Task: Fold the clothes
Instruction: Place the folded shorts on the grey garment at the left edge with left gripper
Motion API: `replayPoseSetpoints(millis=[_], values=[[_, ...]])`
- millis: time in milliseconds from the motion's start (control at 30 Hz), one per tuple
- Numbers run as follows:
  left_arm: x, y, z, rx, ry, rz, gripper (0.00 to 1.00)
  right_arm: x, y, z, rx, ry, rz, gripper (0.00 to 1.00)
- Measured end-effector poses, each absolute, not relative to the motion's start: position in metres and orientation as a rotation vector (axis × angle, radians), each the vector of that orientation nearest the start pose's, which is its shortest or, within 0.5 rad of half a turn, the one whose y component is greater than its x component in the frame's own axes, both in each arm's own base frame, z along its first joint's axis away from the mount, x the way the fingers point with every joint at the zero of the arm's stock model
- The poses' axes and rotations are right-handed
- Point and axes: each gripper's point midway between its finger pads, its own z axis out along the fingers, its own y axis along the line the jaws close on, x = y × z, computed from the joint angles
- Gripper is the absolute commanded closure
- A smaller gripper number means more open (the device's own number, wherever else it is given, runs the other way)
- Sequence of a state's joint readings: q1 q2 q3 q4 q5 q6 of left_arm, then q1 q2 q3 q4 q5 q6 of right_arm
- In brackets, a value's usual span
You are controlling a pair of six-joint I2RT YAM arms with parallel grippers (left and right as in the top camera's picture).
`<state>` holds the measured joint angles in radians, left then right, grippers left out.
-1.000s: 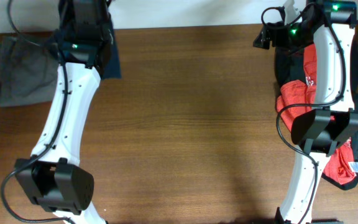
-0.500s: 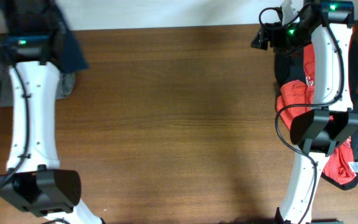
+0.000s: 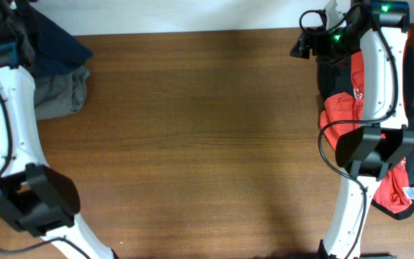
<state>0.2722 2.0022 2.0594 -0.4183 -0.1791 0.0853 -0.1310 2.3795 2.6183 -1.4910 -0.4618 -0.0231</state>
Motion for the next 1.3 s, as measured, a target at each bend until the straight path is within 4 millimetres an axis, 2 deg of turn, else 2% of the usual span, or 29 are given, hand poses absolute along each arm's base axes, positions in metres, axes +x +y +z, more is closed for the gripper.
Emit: replayPoseSetpoints(millis=[67,133,300,467,733,967,1067,1167,1233,1300], values=[[0.578,0.191,0.329,-0.295,1.93,0.401,1.0,0.512,0.01,0.196,0.044,2.731,0.606,0.12],[0.584,0.192,0.329,-0.292,1.909,0.399,1.0,0.512,0.01,0.196,0.044,2.731,0.606,0.12],[0.588,0.205,0.352,-0.309,1.803,0.423,1.0,0.512,0.01,0.196,0.045,2.731,0.606,0.12],[0.579,0.223,0.357,-0.391,1.774,0.524,1.0,0.512,0.01,0.196,0.045,2.731,0.606,0.12],[0.554,0.257,0.37,-0.571,1.692,0.735,1.0,0.511,0.011,0.191,0.044,2.745,0.602,0.12],[0.536,0.285,0.375,-0.721,1.61,0.751,1.0,0.509,0.027,0.175,0.006,2.791,0.577,0.12],[0.535,0.292,0.374,-0.774,1.577,0.712,1.0,0.508,0.031,0.174,-0.005,2.797,0.575,0.12],[0.544,0.293,0.363,-0.808,1.553,0.66,1.0,0.508,0.032,0.174,-0.008,2.798,0.575,0.12],[0.553,0.293,0.351,-0.822,1.549,0.636,1.0,0.507,0.031,0.173,-0.006,2.802,0.572,0.12],[0.564,0.292,0.328,-0.84,1.572,0.607,1.0,0.507,0.031,0.173,-0.005,2.804,0.572,0.12]])
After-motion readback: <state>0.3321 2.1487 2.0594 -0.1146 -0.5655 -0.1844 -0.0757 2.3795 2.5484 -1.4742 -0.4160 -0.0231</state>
